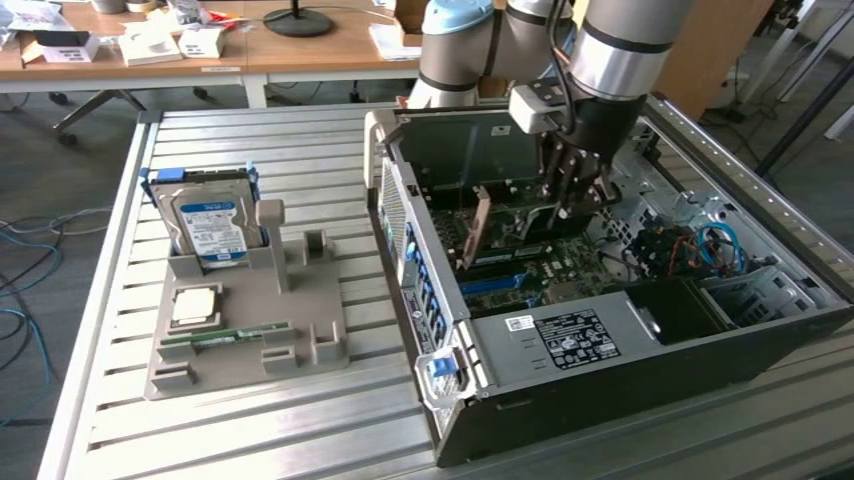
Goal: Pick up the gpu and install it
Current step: 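Insert the gpu into the slot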
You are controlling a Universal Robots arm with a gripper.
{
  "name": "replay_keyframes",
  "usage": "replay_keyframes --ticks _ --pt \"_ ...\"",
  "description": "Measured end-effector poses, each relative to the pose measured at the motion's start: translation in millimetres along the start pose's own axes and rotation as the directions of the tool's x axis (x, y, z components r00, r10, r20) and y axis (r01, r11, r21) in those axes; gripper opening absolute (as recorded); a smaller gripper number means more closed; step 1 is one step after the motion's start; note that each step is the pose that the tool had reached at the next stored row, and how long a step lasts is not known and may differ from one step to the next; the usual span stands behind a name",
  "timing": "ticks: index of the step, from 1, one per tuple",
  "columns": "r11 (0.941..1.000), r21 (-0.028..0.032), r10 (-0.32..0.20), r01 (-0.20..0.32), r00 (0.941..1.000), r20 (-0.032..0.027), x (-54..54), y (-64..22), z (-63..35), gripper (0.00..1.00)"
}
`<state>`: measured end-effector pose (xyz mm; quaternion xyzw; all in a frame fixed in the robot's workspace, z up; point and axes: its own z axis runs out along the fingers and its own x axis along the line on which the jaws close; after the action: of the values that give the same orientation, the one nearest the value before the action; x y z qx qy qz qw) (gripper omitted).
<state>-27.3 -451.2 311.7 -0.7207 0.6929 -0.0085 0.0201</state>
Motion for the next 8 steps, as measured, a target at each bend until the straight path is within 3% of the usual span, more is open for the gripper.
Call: replay_keyframes --ticks 8 --pt "0.9995 0.0005 0.032 -0.032 0.9995 -0.0013 0.3 0.6 3.1 0.26"
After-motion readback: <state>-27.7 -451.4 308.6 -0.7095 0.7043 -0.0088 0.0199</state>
